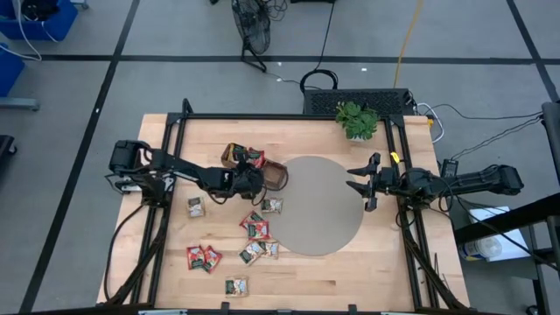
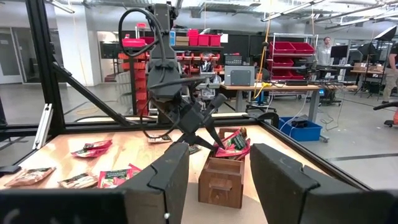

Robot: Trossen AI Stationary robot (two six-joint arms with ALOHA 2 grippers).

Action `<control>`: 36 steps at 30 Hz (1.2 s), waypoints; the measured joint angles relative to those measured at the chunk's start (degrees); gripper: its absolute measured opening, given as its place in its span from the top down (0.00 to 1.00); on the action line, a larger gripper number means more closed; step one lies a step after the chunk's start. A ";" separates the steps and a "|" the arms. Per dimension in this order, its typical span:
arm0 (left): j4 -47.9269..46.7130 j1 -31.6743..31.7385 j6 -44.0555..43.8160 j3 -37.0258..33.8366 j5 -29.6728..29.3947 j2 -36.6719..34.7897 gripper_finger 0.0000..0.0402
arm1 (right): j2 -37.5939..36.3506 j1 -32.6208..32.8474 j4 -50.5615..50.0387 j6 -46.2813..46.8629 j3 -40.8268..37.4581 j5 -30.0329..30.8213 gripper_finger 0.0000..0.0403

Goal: Pick & Place Tea
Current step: Put the red tea bag into the middle section of the wooden organizer

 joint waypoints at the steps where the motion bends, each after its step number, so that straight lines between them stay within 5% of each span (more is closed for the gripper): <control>1: 0.01 -0.02 -0.40 0.00 0.00 0.00 0.87 | 0.00 0.00 0.00 0.00 0.00 0.00 0.61; 14: 0.08 0.00 -2.89 0.00 -0.05 -0.02 0.84 | 0.00 0.02 0.00 0.00 0.01 0.00 0.61; 27: 0.10 -0.55 -4.01 0.02 -2.25 -1.13 0.49 | 0.00 0.01 -0.01 0.00 0.01 0.00 0.61; 36: -0.11 -2.01 -3.54 0.02 -7.67 -4.21 0.41 | -0.02 0.01 0.00 0.00 0.01 0.00 0.61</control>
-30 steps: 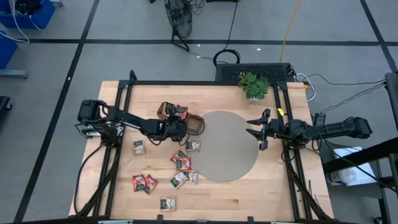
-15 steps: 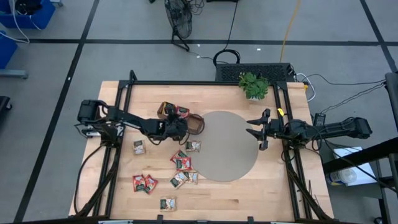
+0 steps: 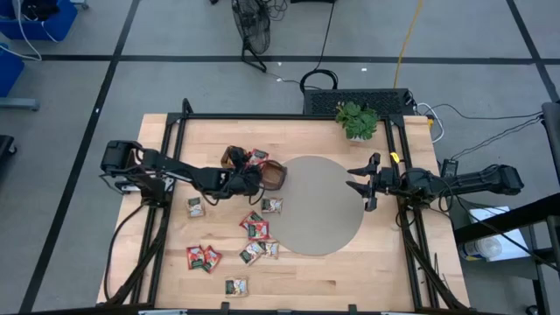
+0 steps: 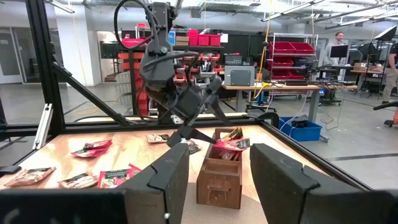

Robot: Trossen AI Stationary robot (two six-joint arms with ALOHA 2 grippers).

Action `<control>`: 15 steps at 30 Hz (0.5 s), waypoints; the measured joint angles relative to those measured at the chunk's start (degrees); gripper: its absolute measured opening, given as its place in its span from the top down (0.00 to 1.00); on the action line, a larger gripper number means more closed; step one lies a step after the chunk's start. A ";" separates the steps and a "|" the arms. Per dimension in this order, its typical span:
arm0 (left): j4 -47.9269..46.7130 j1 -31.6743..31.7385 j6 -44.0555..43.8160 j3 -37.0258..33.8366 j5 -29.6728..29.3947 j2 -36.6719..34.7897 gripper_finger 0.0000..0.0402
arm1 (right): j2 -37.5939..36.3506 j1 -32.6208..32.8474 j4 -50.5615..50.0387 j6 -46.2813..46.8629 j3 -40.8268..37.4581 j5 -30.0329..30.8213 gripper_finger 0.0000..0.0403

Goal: Pick & Place Tea
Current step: Put the red tea bag into the middle section of the wooden organizer

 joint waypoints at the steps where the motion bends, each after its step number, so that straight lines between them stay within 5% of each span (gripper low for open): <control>1: -0.02 0.00 0.00 0.00 -0.02 -0.12 0.42 | 0.00 -0.01 -0.02 0.00 -0.01 0.00 0.61; 15: -2.78 0.00 -1.55 0.00 -0.16 -0.21 0.42 | 0.00 0.00 -0.01 0.00 0.01 -0.02 0.61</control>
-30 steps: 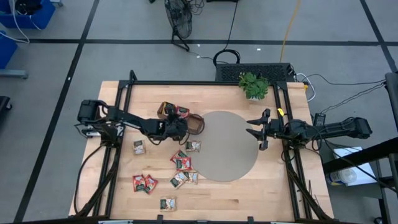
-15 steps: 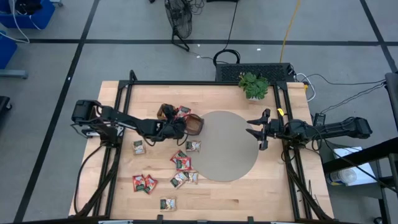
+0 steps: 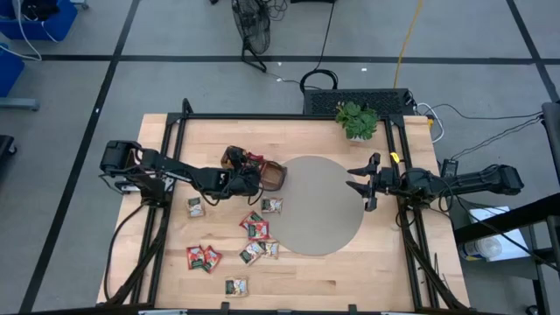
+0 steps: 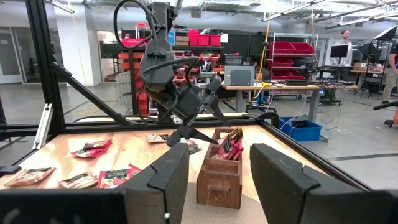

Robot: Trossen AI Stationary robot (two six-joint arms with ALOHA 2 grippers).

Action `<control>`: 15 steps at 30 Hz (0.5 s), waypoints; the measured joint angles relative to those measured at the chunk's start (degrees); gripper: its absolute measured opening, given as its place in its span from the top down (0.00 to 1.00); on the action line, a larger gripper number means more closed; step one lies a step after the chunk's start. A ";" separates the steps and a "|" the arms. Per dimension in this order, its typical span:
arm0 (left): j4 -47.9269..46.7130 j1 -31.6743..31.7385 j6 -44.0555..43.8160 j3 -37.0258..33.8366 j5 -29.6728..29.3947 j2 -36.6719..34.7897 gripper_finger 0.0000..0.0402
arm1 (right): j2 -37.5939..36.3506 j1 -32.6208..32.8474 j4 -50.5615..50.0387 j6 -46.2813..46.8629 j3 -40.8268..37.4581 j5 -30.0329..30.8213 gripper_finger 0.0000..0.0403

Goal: Pick & Place Tea
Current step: Put the red tea bag into the middle section of the wooden organizer

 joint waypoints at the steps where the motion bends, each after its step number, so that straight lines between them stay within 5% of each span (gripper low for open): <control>1: -0.12 0.00 0.19 0.07 -0.22 0.00 0.43 | 0.00 0.01 0.01 0.00 -0.01 0.01 0.61; 8: -12.91 1.13 -1.44 10.39 0.09 -2.10 0.58 | 0.03 0.01 0.01 0.00 -0.01 0.00 0.61; 15: -31.04 9.30 -8.52 21.42 30.84 -0.23 0.96 | 0.06 0.01 0.03 0.00 -0.01 0.00 0.61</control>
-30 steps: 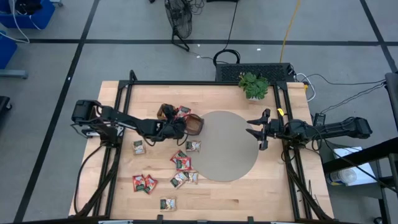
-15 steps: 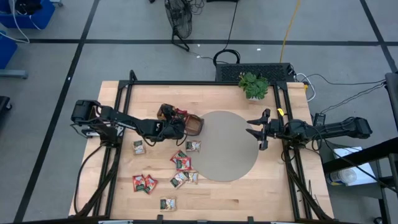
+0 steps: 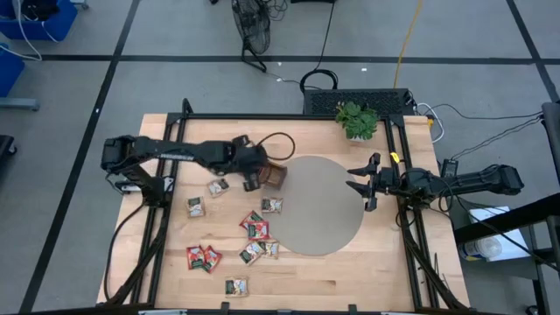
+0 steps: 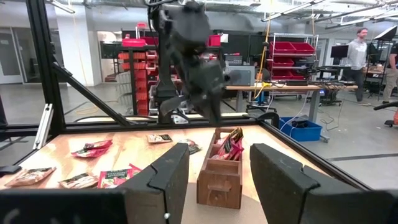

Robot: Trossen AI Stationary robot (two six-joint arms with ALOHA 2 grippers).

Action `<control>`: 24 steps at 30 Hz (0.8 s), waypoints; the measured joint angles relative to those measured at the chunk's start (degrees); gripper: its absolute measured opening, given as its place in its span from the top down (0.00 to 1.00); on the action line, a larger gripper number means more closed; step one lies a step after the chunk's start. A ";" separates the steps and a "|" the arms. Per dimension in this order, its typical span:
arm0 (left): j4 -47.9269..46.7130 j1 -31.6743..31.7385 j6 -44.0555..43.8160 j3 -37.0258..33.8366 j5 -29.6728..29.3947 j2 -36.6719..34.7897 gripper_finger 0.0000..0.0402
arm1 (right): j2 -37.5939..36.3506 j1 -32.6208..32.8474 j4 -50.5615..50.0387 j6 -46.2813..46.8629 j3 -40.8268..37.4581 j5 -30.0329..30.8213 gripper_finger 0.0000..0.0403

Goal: Pick & Place Tea
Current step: Put the red tea bag into the middle section of the wooden organizer

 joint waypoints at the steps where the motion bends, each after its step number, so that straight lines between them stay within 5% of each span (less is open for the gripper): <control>1: -1.08 0.71 0.00 0.00 1.26 0.56 0.97 | 0.03 0.00 -0.02 0.00 0.00 0.02 0.61; 24: 0.22 3.08 0.64 -0.37 3.58 9.70 1.00 | 0.03 0.00 -0.04 0.00 0.00 0.02 0.61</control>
